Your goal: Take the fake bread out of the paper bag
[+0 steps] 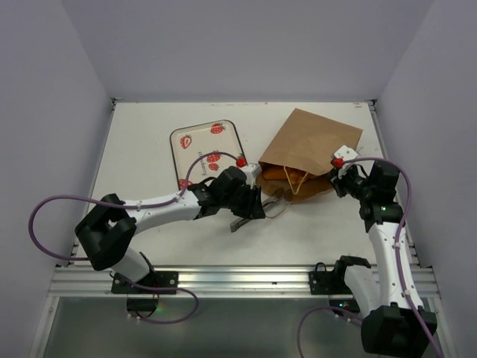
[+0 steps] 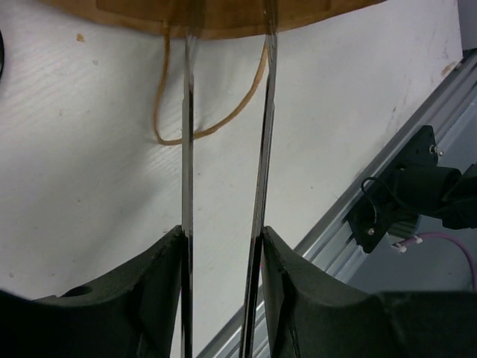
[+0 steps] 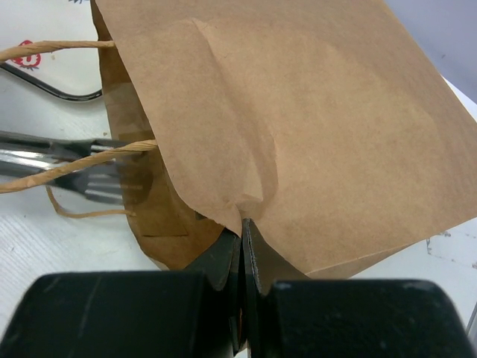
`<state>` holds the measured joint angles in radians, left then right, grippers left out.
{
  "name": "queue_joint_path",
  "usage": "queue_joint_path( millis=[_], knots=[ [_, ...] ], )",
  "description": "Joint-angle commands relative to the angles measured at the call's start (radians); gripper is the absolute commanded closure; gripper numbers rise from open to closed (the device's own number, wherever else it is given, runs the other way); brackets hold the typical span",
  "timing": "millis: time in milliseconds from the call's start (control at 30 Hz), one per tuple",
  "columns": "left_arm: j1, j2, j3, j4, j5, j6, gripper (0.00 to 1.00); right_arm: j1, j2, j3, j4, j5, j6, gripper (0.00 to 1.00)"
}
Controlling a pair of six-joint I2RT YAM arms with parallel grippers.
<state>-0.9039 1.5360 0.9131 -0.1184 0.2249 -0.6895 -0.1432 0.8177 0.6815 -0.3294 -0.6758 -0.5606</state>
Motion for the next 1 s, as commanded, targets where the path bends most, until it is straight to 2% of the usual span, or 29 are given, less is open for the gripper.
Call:
queue_joint_path(
  millis=[0, 633, 967],
  knots=[
    [-0.001, 0.007, 0.081, 0.046, -0.085, 0.071, 0.53, 0.001, -0.017, -0.002, 0.036, -0.059, -0.013, 1.0],
    [-0.001, 0.167, 0.279, -0.065, -0.211, 0.206, 0.52, 0.001, -0.028, -0.011, 0.039, -0.065, -0.009, 1.0],
    [0.0, 0.196, 0.314, -0.053, -0.108, 0.309, 0.49, 0.001, -0.026, -0.014, 0.043, -0.067, -0.004, 1.0]
  ],
)
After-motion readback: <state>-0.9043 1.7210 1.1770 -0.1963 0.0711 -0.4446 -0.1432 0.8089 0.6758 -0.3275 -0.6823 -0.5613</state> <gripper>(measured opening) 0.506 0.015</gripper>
